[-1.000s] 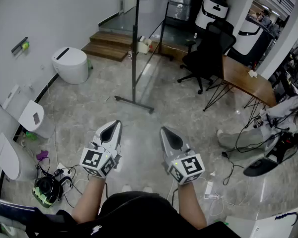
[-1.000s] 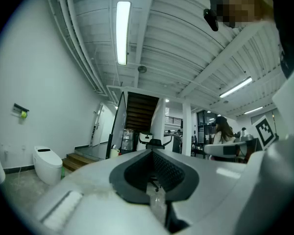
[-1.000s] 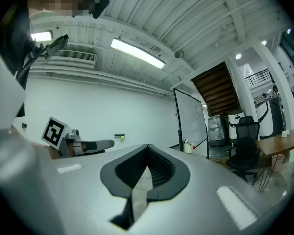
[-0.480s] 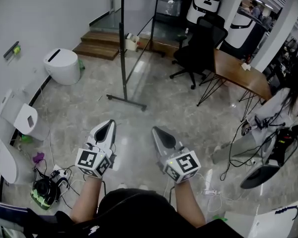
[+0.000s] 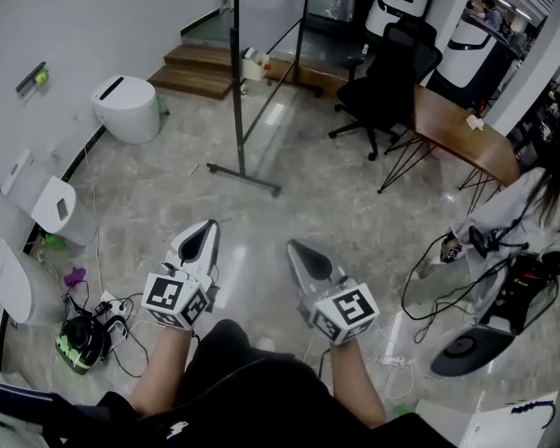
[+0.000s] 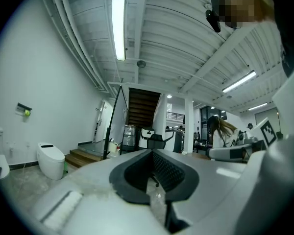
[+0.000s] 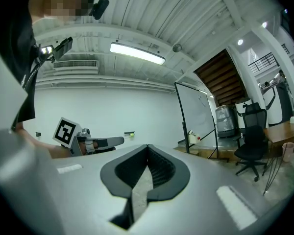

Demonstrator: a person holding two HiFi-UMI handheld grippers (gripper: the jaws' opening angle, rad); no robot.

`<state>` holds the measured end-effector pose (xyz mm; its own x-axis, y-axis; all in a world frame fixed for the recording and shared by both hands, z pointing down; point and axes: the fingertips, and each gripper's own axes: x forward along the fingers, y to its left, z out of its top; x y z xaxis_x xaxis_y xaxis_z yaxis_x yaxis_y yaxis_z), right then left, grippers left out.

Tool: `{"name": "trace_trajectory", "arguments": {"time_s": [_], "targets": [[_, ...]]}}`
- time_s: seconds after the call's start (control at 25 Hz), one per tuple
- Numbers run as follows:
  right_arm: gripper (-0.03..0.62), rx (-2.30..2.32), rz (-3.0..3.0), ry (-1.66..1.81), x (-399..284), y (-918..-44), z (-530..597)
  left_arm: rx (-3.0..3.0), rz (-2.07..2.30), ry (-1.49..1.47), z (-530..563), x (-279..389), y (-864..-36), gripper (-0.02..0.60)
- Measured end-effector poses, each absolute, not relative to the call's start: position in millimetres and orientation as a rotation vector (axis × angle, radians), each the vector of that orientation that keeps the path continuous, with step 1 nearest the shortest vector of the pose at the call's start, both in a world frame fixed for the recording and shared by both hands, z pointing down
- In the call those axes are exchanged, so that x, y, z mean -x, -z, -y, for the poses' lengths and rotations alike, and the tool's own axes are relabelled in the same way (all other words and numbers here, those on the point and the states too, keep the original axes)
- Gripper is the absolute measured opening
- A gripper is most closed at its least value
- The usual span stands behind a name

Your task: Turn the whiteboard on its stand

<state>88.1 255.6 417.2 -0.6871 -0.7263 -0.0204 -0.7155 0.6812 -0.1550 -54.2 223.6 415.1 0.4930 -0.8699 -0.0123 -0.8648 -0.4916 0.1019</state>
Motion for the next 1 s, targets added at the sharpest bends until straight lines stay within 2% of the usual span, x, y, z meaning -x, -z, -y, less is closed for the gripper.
{"name": "trace_trajectory", "arguments": {"time_s": [0.56,1.0], "targets": [[0.009,1.247,-2.786,0.222,-110,-429,-233,-2.615,1.585,0.071,-192,54,-422,0.005],[0.009,1.322,-2.771,0.198,-94,-430,-139,-2.688,1.479,0.087,-88,59,-426,0.006]]}}
